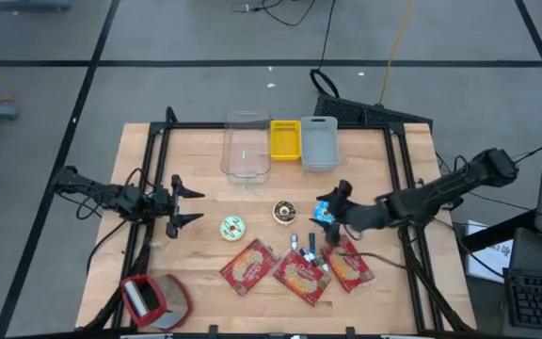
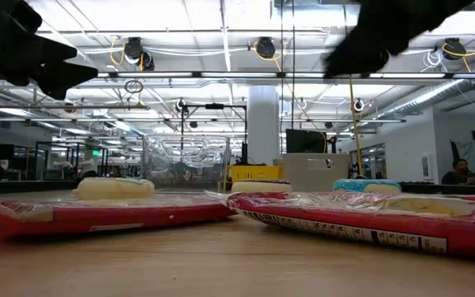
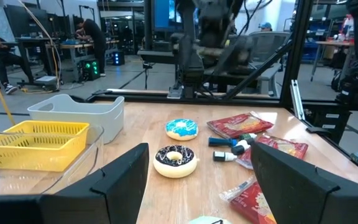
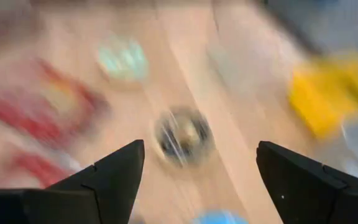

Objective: Pick & Place Food Item
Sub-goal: Put the blue donut into the yellow bin

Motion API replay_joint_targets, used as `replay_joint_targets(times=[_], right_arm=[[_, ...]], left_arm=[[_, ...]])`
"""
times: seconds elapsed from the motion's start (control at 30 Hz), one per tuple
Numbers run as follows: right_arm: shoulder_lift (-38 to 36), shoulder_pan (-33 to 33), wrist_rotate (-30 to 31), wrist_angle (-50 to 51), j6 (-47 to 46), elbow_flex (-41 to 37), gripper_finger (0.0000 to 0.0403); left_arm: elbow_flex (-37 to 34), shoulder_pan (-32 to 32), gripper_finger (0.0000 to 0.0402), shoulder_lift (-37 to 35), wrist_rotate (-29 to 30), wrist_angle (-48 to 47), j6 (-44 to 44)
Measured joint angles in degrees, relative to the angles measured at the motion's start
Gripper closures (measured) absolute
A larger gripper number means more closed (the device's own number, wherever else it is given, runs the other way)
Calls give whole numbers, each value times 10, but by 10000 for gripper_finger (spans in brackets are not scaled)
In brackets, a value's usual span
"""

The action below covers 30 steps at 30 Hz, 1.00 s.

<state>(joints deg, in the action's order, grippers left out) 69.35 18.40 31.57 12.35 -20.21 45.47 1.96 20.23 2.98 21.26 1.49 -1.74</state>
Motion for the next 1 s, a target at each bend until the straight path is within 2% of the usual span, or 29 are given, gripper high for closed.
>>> replay_joint_targets(times=[0.1, 0.27, 0.37, 0.53, 0.8, 1.0], right_arm=[[41, -24, -3, 116, -52, 27, 103], [77, -82, -67, 191, -81, 21, 103], [85, -122, -101, 189, -84, 10, 103], [104, -170, -194, 160, -68, -21, 103], [110, -208, -214, 105, -20, -66, 106], [110, -230, -220, 72, -16, -87, 135]], left_arm=[[0, 0, 117, 0, 0, 0, 0], [0, 0, 117, 0, 0, 0, 0], [0, 0, 117, 0, 0, 1, 0], [0, 0, 117, 0, 0, 1, 0], [0, 0, 117, 0, 0, 0, 0], [0, 0, 117, 0, 0, 1, 0]])
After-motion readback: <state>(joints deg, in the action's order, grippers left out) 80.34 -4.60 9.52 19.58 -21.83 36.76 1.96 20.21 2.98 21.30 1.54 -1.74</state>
